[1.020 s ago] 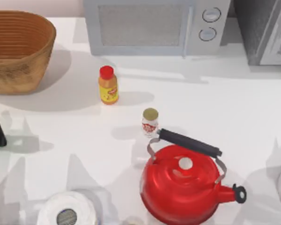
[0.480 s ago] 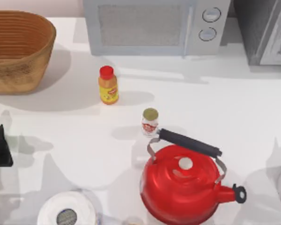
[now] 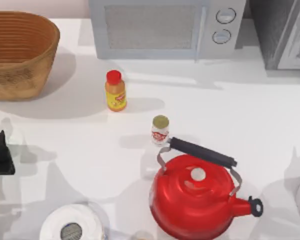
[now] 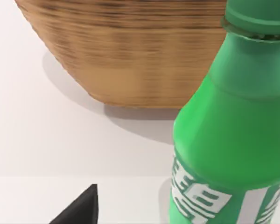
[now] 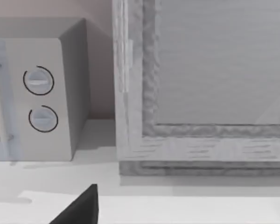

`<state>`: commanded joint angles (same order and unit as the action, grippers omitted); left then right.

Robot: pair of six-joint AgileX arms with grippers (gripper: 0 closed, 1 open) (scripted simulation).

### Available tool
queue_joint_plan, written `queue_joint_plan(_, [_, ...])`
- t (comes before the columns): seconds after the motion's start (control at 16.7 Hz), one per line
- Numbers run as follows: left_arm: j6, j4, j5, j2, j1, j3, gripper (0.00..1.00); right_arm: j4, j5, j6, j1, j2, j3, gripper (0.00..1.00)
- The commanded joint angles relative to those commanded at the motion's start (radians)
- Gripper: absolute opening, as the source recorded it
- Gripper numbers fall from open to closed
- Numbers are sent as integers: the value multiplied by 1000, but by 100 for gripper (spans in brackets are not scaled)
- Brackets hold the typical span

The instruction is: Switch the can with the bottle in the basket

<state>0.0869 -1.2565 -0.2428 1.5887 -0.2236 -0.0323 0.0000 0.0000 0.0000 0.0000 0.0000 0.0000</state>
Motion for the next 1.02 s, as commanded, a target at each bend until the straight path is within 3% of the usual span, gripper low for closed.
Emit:
queue_joint_plan(0.42, [-16, -76, 47, 152, 54, -92, 100, 0, 0, 0, 0, 0, 0, 100])
queue_joint_plan(1.02, [-13, -96, 43, 295, 51, -190, 100, 0, 0, 0, 0, 0, 0, 100])
